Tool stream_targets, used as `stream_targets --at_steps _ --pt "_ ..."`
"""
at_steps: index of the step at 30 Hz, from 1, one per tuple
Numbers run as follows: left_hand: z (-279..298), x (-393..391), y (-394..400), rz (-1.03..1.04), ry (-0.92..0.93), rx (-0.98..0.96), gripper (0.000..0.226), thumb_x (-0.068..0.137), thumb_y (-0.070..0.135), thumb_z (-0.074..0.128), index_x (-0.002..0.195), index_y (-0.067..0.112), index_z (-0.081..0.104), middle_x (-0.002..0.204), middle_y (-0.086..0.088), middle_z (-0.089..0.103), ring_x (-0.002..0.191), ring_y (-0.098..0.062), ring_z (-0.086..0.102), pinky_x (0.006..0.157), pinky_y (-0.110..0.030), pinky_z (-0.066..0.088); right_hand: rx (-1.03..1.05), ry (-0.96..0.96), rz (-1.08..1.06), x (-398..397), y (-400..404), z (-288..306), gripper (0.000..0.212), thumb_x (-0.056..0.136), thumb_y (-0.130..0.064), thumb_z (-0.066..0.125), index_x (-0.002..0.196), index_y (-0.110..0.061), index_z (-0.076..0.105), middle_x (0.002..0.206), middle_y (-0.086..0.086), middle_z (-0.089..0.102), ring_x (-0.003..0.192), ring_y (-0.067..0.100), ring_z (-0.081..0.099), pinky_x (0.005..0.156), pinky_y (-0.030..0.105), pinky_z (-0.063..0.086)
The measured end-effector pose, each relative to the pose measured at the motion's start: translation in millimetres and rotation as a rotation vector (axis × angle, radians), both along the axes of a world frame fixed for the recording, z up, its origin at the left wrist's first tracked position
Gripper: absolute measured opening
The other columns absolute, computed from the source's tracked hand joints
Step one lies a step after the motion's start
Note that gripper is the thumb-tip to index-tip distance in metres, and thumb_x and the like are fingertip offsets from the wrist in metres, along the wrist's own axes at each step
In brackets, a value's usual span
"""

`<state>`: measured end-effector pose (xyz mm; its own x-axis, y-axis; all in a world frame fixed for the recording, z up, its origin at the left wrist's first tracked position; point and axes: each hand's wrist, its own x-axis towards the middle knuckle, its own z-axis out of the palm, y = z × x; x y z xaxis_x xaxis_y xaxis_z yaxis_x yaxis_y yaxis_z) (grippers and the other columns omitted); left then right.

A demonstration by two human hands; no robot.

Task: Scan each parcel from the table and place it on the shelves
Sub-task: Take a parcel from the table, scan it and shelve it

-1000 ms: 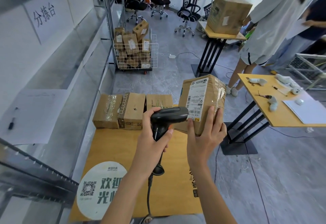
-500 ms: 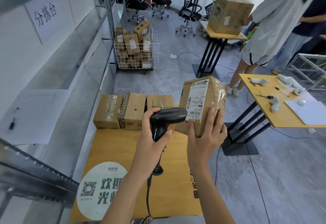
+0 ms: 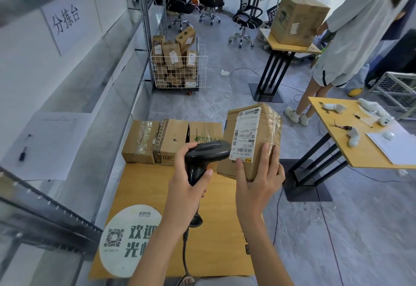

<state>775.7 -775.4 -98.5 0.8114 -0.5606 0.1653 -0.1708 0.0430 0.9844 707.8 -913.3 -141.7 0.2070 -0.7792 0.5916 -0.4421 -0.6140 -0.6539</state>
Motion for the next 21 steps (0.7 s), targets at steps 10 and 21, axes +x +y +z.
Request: stream_targets --at_steps 10,21 --pt "5 -1 32 0.336 0.014 0.0 0.061 0.095 0.015 0.069 0.123 0.06 0.04 0.094 0.017 0.067 0.062 -0.017 0.067 0.063 -0.031 0.059 0.112 -0.064 0.317 7 16 18 0.07 0.09 -0.046 0.061 0.151 -0.014 0.044 0.158 0.011 0.039 0.13 0.041 0.045 0.109 0.052 0.037" --pt "-7 -102 97 0.938 0.103 -0.076 0.06 0.093 0.014 0.072 0.126 0.057 0.044 0.111 0.008 0.067 0.081 -0.02 0.071 0.076 -0.036 0.06 0.478 -0.017 0.897 -24 84 20 0.072 0.088 -0.055 0.063 0.152 -0.043 0.035 0.16 -0.016 0.032 0.147 0.009 0.027 0.118 0.056 0.028"
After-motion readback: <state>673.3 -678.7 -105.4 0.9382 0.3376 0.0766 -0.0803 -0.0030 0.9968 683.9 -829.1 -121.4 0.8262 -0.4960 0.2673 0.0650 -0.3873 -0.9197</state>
